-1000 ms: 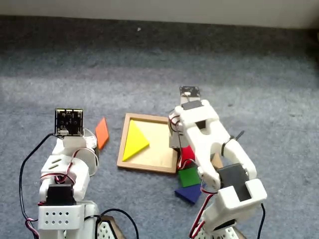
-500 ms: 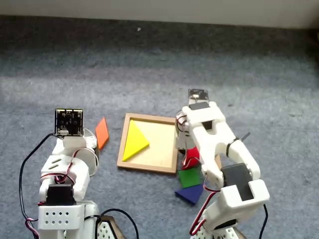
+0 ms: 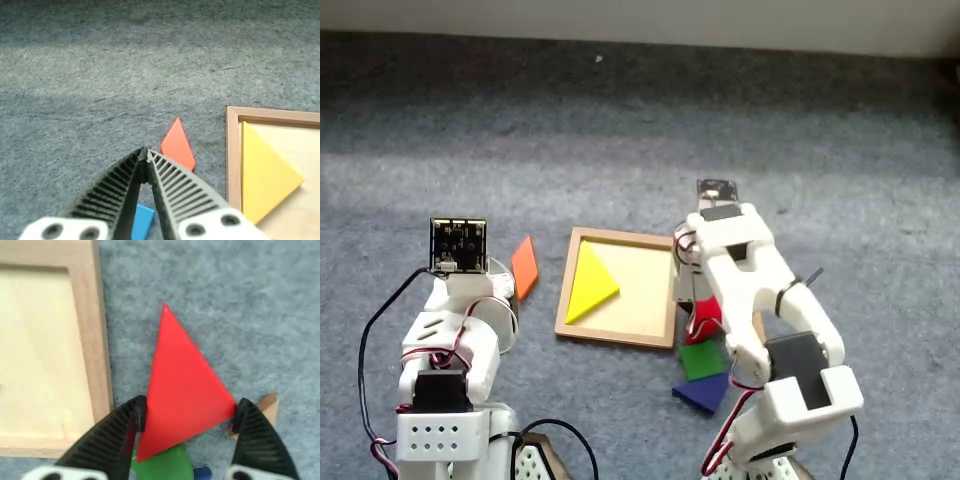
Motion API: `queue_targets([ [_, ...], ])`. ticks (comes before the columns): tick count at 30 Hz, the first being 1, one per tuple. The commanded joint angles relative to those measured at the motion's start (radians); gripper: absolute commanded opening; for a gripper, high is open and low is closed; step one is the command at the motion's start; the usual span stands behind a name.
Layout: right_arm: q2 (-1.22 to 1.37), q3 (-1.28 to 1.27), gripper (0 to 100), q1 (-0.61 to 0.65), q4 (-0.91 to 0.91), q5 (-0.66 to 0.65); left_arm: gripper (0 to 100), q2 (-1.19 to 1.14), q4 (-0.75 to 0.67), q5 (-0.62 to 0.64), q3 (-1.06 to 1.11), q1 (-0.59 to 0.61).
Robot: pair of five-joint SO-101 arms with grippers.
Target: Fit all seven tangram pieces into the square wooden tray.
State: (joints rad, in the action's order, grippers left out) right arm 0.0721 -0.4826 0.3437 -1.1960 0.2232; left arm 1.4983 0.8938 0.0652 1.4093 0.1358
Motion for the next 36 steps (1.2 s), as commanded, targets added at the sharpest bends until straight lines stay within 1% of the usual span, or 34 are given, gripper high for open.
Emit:
queue_targets([
  [1,-0.122,0.007,23.1,-0.012,-0.027,-0.02,0,0.015,0.009,-0.006,-0.008,0.01],
  [6,-0.237,0.002,23.1,-0.012,-0.028,-0.02,0,0.015,0.009,-0.006,-0.008,0.01],
  [10,-0.277,0.01,23.1,-0.002,-0.07,-0.02,0,0.015,0.009,-0.006,-0.01,0.01],
  [13,-0.275,0.036,23.1,0.047,-0.067,-0.015,0,0.015,0.009,-0.006,-0.01,0.01],
  [18,-0.274,0.077,23.1,0.183,-0.067,-0.018,0,0.015,0.008,-0.006,-0.01,0.01],
  [21,-0.274,0.081,23.1,0.239,-0.067,-0.037,0,0.015,0.005,-0.006,-0.013,0.036],
  [28,-0.274,0.081,23.1,0.259,-0.067,-0.394,0,0.015,0.006,-0.006,-0.018,0.051],
  [31,-0.274,0.081,23.1,0.263,-0.061,-0.526,0,0.015,0.006,-0.006,-0.019,0.054],
  [33,-0.274,0.074,23.1,0.263,-0.033,-0.568,0,0.015,0.005,-0.006,-0.022,0.074],
  [36,-0.275,0.074,23.1,0.263,-0.002,-0.574,0,0.015,0.009,-0.005,-0.03,0.096],
])
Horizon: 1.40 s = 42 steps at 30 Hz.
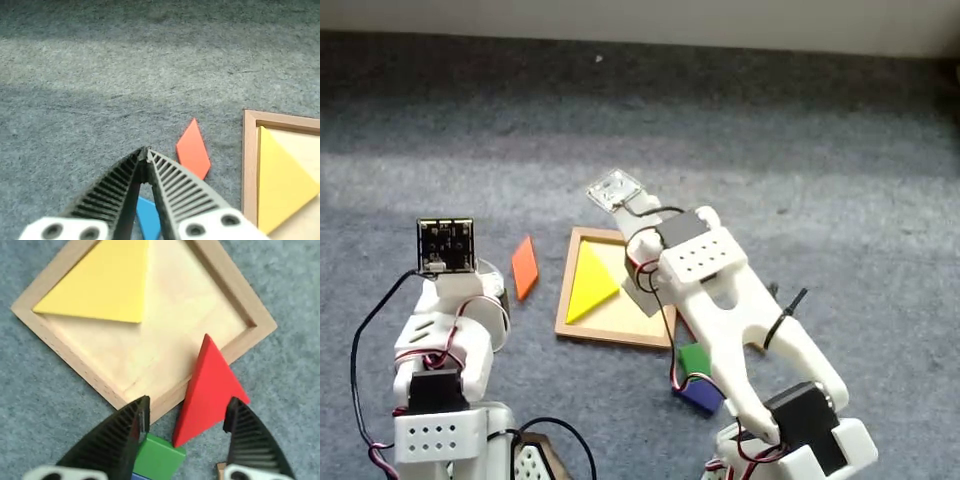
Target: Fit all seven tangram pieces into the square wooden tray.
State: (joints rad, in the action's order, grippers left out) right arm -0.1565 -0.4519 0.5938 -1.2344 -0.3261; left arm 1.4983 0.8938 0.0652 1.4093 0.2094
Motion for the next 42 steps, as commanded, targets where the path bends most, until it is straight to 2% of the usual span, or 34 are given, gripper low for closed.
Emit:
queue_targets([
  [1,-0.047,0.044,23.1,0.013,0.036,-0.021,0,0.015,0.009,-0.005,-0.031,0.022],
  [5,-0.059,0.048,23.1,-0.013,0.024,0.0,0,0.015,0.009,-0.003,-0.031,0.027],
  [10,-0.059,0.056,23.1,-0.213,0.013,0.203,0,0.015,0.009,-0.003,-0.031,0.025],
  [13,-0.051,0.077,23.1,-0.308,0.013,0.273,0,0.015,0.009,-0.003,-0.031,0.025],
  [15,-0.05,0.074,23.1,-0.326,0.018,0.295,0,0.015,0.009,-0.003,-0.031,0.024],
  [18,-0.045,0.033,18.2,-0.328,0.039,0.301,0,0.015,0.009,-0.003,-0.03,0.021],
  [23,-0.016,-0.077,3.1,-0.352,0.209,0.296,0,0.015,0.009,-0.003,-0.028,0.021],
  [30,0.134,-0.096,1.9,-0.403,0.202,0.282,0,0.015,0.009,-0.003,-0.027,0.021],
  [36,0.111,-0.101,1.9,-0.458,0.173,0.253,0,0.015,0.009,-0.003,-0.027,0.021],
  [42,0.177,-0.102,1.9,-0.397,0.176,0.25,0,0.015,0.009,-0.003,-0.027,0.021],
])
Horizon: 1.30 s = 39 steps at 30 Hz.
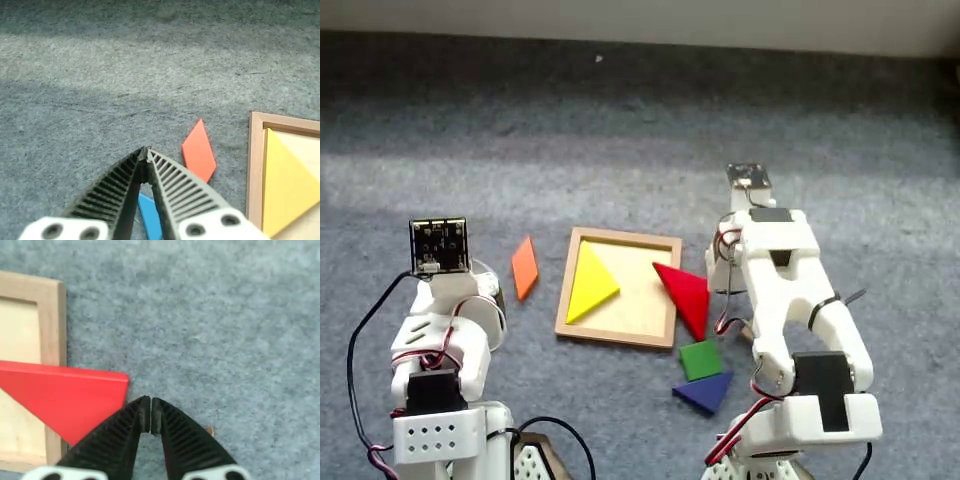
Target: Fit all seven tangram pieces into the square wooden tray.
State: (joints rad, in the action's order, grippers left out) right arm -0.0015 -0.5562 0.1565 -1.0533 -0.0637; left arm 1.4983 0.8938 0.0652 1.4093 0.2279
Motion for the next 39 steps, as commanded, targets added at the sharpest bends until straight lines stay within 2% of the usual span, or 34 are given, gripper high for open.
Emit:
queue_targets([
  [1,0.045,0.002,1.9,0.059,-0.005,-0.011,0,0.015,0.009,-0.003,-0.027,0.002],
  [8,0.139,0.027,1.9,0.137,-0.004,-0.009,0,0.015,0.009,-0.003,-0.027,0.002],
  [16,0.039,0.038,1.9,0.163,-0.004,-0.011,0,0.015,0.009,-0.003,-0.028,0.002],
  [25,-0.031,0.039,1.9,0.312,-0.004,-0.008,0,0.015,0.009,-0.003,-0.03,0.002],
  [39,-0.099,0.035,1.9,0.334,-0.004,-0.011,0,0.015,0.009,-0.003,-0.03,0.004],
])
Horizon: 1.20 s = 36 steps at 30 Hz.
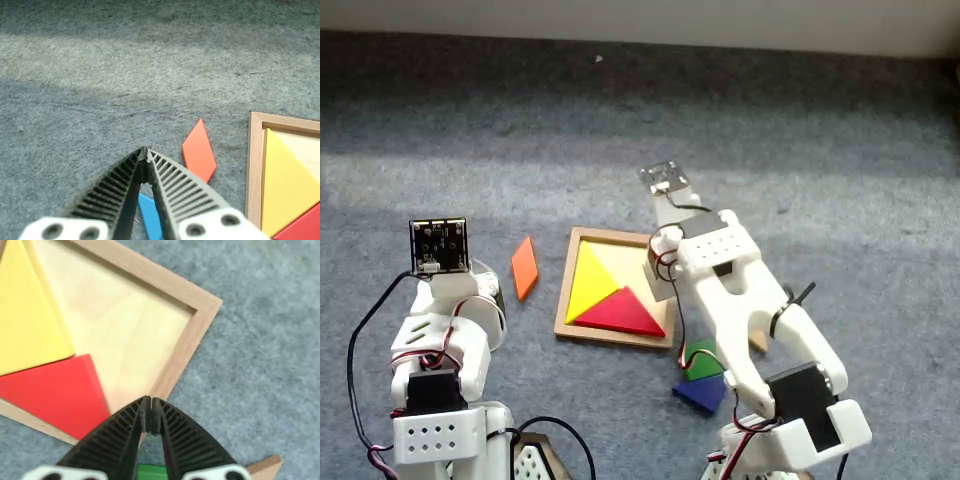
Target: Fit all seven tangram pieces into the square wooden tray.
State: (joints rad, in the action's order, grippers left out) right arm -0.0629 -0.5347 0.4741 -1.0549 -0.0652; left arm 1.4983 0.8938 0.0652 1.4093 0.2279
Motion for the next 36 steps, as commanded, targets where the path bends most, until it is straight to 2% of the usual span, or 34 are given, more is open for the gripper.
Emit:
queue_targets([
  [1,-0.028,0.013,1.9,0.024,-0.002,-0.008,0,0.015,0.009,-0.003,-0.031,0.004],
  [9,0.108,0.013,1.9,0.163,0.056,-0.006,0,0.015,0.009,-0.003,-0.031,0.002],
  [19,0.147,0.058,1.9,0.165,0.004,-0.006,0,0.015,0.009,-0.003,-0.031,0.005],
  [24,-0.027,0.11,1.9,0.136,-0.145,-0.006,0,0.015,0.009,-0.003,-0.031,0.007],
  [28,-0.236,0.105,1.9,0.065,-0.182,-0.006,0,0.015,0.009,-0.003,-0.03,0.007],
  [36,-0.499,-0.107,2.0,0.016,-0.209,-0.012,0,0.015,0.006,-0.003,-0.027,0.007],
])
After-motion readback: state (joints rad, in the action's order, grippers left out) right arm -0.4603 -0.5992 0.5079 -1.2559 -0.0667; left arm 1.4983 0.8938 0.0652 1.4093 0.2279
